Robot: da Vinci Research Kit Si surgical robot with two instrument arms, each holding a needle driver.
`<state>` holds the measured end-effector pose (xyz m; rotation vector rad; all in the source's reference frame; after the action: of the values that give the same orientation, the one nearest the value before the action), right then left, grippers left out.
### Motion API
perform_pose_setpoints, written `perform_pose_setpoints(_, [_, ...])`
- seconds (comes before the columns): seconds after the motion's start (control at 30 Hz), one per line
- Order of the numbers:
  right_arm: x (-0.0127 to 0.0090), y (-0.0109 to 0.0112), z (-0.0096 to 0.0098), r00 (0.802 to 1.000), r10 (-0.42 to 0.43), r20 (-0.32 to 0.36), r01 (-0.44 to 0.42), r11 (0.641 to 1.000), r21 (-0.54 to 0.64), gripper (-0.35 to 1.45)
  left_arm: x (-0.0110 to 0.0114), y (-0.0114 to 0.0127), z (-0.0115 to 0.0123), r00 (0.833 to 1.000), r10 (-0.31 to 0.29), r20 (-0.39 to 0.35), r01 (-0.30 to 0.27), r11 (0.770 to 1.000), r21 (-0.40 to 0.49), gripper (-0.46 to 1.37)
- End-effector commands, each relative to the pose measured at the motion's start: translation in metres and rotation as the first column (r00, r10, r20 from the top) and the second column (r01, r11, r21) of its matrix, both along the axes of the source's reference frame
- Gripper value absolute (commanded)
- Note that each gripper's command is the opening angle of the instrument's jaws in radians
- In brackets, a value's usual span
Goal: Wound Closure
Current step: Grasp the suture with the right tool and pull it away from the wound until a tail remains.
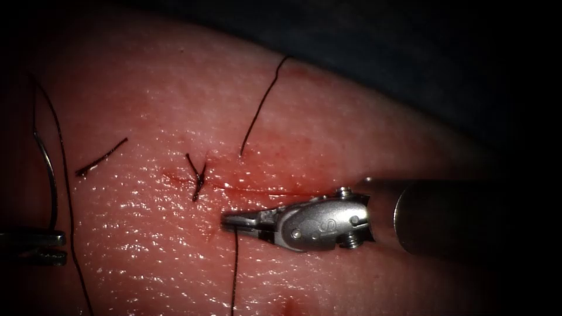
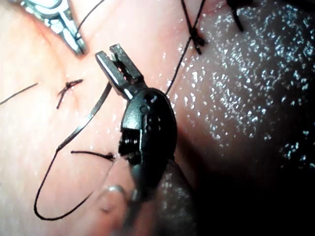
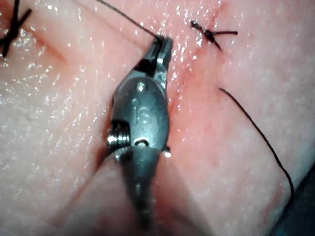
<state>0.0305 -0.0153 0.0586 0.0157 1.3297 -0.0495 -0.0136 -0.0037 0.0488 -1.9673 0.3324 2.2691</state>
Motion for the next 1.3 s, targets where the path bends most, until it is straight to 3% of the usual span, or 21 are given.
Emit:
perform_pose_setpoints(0.03, [0.0,0.0,0.0,1.0,0.006,0.006,-0.006,1.0,-0.001,-0.35,0.0,0.0,0.0,1.0,0.002,0.0,-0.002,1.0,0.0,-0.35])
perform_pose_setpoints(0.27, [-0.0007,-0.0005,-0.0009,1.0,0.013,0.009,-0.013,1.0,0.001,-0.35,0.0,0.0,0.0,1.0,0.003,0.0,-0.003,1.0,0.0,-0.35])
perform_pose_setpoints(0.43, [-0.0013,-0.0021,-0.0028,1.0,-0.017,-0.015,0.017,1.0,0.012,-0.35,0.0,0.0,0.0,1.0,0.003,0.0,-0.003,1.0,0.0,-0.35])
perform_pose_setpoints(0.87, [-0.0022,-0.0097,-0.0099,0.98,-0.196,-0.029,0.196,0.981,-0.018,-0.35,0.0,0.0,-0.0001,1.0,0.001,0.001,-0.001,1.0,0.006,-0.35])
perform_pose_setpoints(1.1, [-0.0018,-0.0142,-0.0138,0.956,-0.293,-0.031,0.292,0.956,-0.028,-0.35,0.0,0.0,-0.0001,1.0,0.001,0.001,-0.001,1.0,0.007,-0.35])
perform_pose_setpoints(1.3, [-0.0012,-0.0177,-0.017,0.915,-0.403,-0.028,0.403,0.915,-0.003,-0.35,0.0,0.0,-0.0001,1.0,0.001,0.001,-0.002,1.0,0.007,-0.35])
